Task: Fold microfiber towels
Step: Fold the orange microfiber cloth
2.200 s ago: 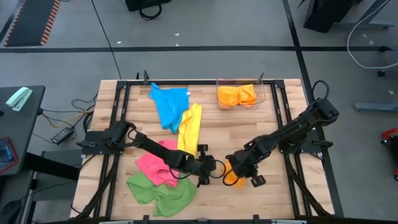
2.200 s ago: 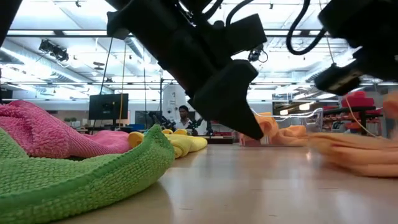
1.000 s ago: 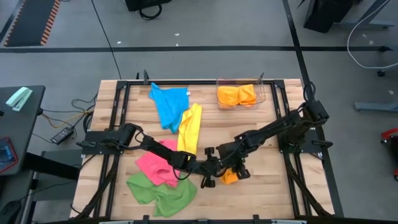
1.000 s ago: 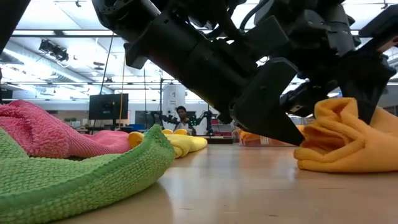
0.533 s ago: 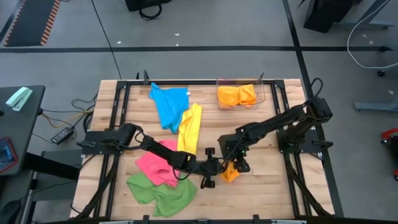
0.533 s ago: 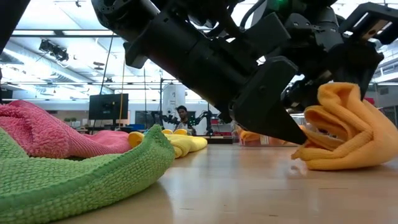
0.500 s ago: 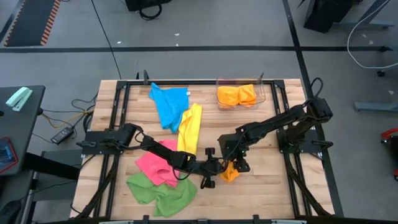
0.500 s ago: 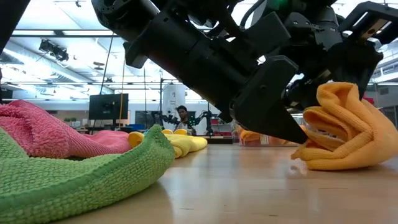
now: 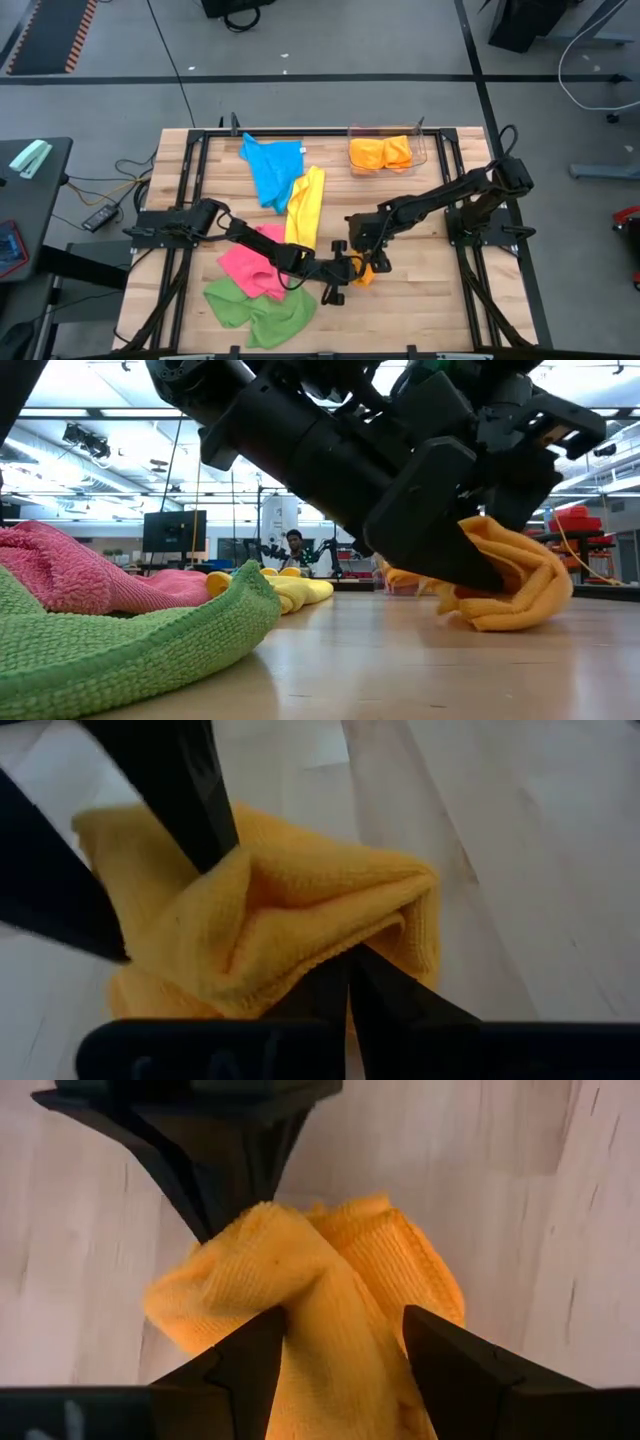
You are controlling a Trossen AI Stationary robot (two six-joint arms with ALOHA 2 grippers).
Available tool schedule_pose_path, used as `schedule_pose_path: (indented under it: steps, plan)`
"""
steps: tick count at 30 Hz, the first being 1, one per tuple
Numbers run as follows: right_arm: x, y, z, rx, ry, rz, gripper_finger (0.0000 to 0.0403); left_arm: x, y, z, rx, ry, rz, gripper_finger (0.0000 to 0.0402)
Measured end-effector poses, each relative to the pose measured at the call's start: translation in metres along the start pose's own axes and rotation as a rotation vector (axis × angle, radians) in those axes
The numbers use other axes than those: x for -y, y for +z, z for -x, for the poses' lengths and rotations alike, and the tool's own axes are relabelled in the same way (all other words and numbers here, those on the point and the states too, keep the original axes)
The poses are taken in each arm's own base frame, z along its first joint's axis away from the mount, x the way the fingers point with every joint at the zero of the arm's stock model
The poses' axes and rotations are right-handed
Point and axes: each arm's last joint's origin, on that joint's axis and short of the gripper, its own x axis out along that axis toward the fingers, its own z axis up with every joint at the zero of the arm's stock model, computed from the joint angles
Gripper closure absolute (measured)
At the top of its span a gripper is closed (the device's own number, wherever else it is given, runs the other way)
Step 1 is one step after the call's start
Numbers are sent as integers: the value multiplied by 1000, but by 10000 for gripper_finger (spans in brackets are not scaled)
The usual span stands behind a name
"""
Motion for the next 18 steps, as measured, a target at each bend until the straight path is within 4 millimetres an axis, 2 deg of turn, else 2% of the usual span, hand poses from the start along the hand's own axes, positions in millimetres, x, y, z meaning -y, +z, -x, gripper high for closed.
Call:
schedule_pose_path:
  steps: [8,14,18]
  plan:
    - [8,-14,-22,-3,-53,-83,187,3,-5,6,-95,-4,-69,392]
    - [4,-16,-22,6,-109,-84,187,6,16,24,-54,6,-94,372]
    - [3,-15,-22,13,-112,-107,187,6,28,25,58,11,-19,372]
